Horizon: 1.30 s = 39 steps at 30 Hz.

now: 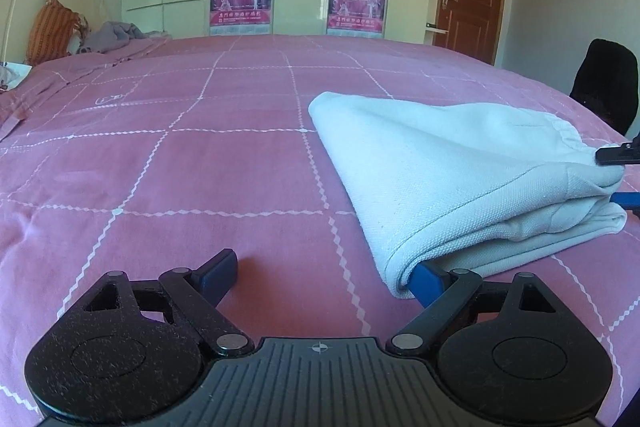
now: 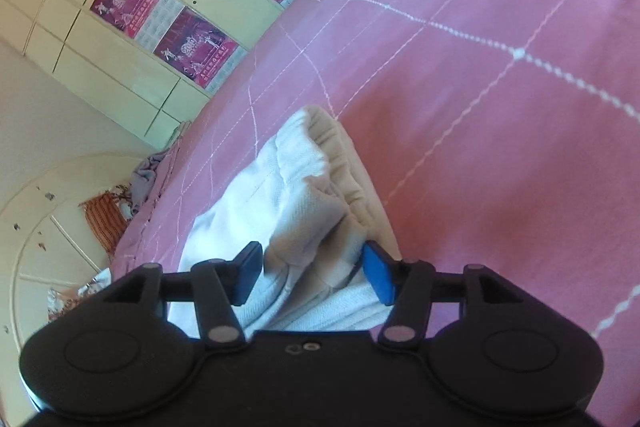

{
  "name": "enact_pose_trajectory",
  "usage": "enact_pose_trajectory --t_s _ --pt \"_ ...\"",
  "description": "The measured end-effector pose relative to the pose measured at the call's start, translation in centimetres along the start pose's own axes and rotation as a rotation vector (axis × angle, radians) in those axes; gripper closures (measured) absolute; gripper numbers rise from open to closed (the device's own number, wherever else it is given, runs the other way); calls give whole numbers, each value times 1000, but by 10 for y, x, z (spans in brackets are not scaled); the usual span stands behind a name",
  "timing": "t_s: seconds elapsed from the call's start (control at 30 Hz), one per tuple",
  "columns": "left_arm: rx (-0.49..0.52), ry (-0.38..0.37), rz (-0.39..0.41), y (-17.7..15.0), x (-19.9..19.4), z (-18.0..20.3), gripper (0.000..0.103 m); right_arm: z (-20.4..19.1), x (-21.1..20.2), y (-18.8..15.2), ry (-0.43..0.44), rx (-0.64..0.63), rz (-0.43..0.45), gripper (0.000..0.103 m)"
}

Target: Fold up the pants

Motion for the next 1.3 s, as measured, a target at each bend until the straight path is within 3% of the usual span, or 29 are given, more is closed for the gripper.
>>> enact_pose_trajectory --t_s 0.13,0.27,0.33,0.43,0.53,0.67,0.73,0.77,0.83,0.87,0.9,1.0,1.07,1.1,1.17,1.23,1.3 --pt "0 1 0 -1 3 0 14 -3 20 -1 -7 13 -42 48" --pt "-9 -2 0 0 4 -2 14 -12 21 4 -35 -45 -57 71" --pt "-14 -5 0 0 4 -2 14 -23 6 10 -2 -69 -5 74" --pt "-16 -6 -1 0 5 -3 14 -30 -11 7 10 -95 56 74" --pt "-9 -5 -2 0 6 -3 14 -10 11 -12 -89 -73 -38 73" --pt "2 9 -18 -1 3 -3 14 -8 10 -13 -58 -74 -29 70" --pt "-24 11 -33 1 -7 -7 14 -12 3 -9 -65 -118 -36 64" --pt "-64 7 -40 2 -14 -11 15 -13 -5 -6 -80 -146 -20 54" --pt "-196 -55 -45 8 -30 -21 49 -17 -23 3 -136 -248 18 50" --pt "-226 -75 -60 13 -30 -21 84 -19 -33 8 -152 -306 43 52" --pt "-215 -69 -47 20 -30 -15 92 -24 -38 14 -161 -352 61 60" --pt "-141 -126 21 49 -15 26 91 -46 -32 28 -142 -509 66 76" --pt "-107 -175 35 61 2 55 91 -66 -19 28 -130 -628 80 80" --pt "-91 -189 4 61 14 67 88 -73 -13 26 -126 -673 77 81" --pt "-56 -171 -137 43 52 80 76 -79 8 13 -161 -770 24 86" --pt "14 -171 -140 32 61 85 77 -61 36 -2 -253 -810 -101 86" --pt "23 -170 -140 45 55 88 76 -56 34 -1 -224 -803 -87 87"
Point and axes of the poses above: each gripper's, at about its wrist camera, not at the fingertips, and x roughly the way its jaws point, z to its right, y to its top, the point moved 4 cm from there along x, roughly the way its jaws point, and after that the axes turned 15 degrees about -x, right-handed, at the moved point
